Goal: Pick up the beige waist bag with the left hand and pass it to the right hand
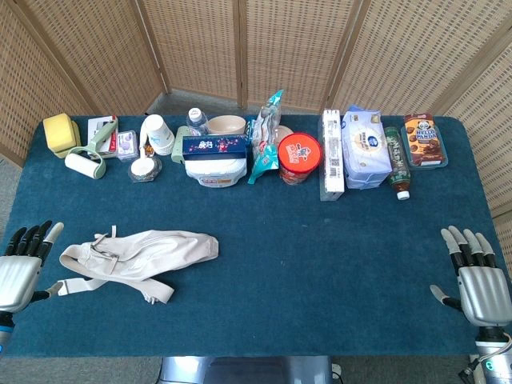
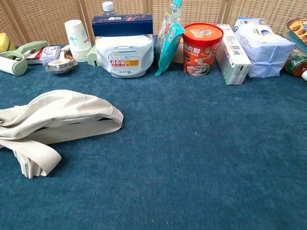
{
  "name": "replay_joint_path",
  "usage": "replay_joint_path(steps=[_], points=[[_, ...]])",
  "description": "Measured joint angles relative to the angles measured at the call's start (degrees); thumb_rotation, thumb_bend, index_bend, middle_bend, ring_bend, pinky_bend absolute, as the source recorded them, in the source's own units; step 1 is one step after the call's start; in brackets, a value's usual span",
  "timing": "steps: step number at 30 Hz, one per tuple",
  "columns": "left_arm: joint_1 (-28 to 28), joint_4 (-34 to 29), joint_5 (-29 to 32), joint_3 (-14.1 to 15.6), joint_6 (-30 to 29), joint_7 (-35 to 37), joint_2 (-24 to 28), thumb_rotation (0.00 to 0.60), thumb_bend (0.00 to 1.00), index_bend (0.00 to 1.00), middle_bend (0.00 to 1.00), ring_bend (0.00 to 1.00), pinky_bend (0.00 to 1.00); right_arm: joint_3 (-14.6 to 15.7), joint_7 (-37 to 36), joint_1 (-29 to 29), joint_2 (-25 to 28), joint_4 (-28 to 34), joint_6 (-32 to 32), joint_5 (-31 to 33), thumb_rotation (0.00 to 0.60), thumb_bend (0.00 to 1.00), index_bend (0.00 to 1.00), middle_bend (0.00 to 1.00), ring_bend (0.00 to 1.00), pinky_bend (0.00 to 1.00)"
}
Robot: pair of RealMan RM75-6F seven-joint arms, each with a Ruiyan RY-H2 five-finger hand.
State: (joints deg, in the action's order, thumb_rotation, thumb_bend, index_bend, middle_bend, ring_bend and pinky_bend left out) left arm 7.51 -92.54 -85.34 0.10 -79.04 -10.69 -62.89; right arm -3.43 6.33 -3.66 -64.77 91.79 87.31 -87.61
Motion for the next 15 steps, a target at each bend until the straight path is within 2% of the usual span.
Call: replay_joint_path(steps=[9,15], points=[[0.6,1.2,-0.3,0.6,1.6,-0.7,-1.2,0.6,0.0,0.0,0.0,0.0,0.01,0.2,-0.6,0.1,0.4,0.4,0.0,-0.4,0.6,0.0,0.0,0.0,0.0,0.0],[2.3,4.1,0.4,0.8,5.7,-0.7,-3.8,0.6,0.0,0.0,0.0,0.0,0.01,0.0,-1.4,0.2,0.9,0.7,0.0,-0.2,0.6,0.0,0.0,0.0,0.0,0.0]])
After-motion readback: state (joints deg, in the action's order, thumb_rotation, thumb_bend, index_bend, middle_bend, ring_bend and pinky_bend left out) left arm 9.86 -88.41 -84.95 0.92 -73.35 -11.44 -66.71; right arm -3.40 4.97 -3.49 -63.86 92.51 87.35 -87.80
